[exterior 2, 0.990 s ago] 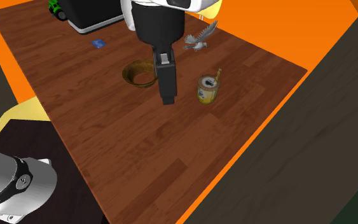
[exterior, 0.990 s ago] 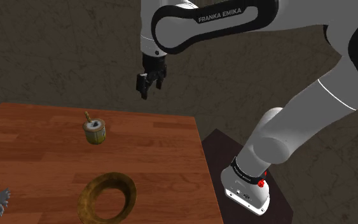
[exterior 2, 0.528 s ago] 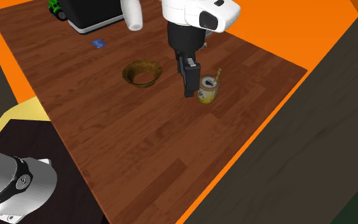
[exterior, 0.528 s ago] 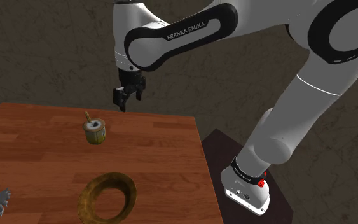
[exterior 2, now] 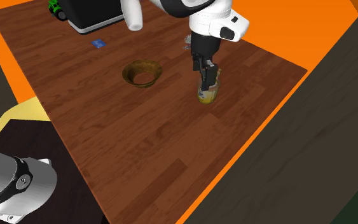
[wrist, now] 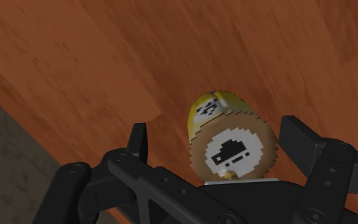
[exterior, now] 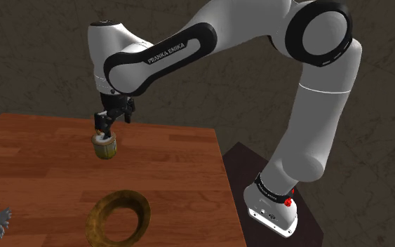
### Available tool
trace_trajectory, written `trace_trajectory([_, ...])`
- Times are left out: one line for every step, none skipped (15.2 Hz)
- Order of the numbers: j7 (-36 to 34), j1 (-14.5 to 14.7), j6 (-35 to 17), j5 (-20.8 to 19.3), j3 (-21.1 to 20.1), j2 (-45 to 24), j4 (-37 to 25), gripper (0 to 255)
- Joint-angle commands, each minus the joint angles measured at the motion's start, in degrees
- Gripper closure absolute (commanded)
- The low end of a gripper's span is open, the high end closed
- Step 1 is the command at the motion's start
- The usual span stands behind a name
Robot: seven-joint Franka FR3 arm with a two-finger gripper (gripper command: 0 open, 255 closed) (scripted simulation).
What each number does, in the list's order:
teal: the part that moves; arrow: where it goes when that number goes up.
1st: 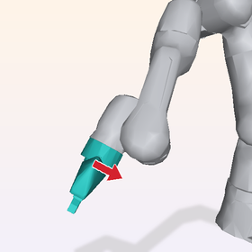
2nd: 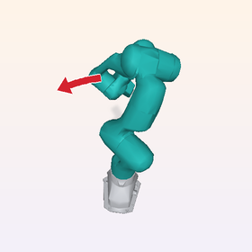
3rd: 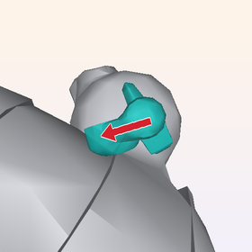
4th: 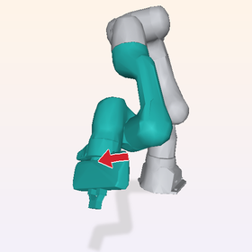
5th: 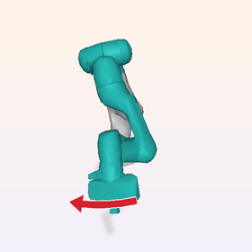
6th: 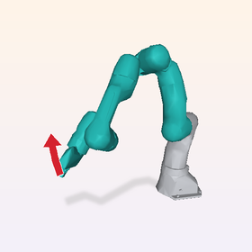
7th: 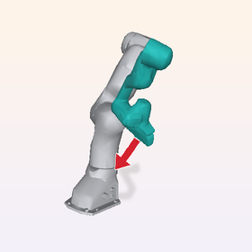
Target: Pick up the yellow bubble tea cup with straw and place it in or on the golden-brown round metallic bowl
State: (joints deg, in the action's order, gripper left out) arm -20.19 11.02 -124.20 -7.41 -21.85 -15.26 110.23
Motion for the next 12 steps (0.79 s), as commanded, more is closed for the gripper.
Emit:
trace_trajectory([-1.29,1.35,-0.36,-1.40,-0.05,-4.15,-3.52,0])
trace_trajectory([-1.83,2.07,-0.41,-2.07,0.01,-6.25,-5.45,0])
trace_trajectory([-1.95,2.16,-1.04,-2.25,0.14,-6.64,-5.18,0])
trace_trajectory([-2.07,2.23,-1.66,-2.45,0.24,-7.04,-4.93,0])
trace_trajectory([-2.21,2.31,-2.27,-2.66,0.34,-7.44,-4.70,0])
trace_trajectory([-2.34,2.38,-2.89,-2.87,0.45,-7.86,-4.47,0])
trace_trajectory([-2.48,2.45,-3.49,-3.09,0.56,-8.28,-4.26,0])
trace_trajectory([-2.62,2.53,-4.10,-3.31,0.67,-8.72,-4.06,0])
trace_trajectory([-2.76,2.61,-4.70,-3.53,0.79,-9.16,-3.88,0])
trace_trajectory([-2.84,2.66,-5.04,-3.66,0.86,-9.42,-3.78,0])
trace_trajectory([-2.84,2.66,-5.04,-3.66,0.85,-9.41,-3.77,0])
trace_trajectory([-2.84,2.66,-5.04,-3.66,0.86,-9.42,-3.78,0])
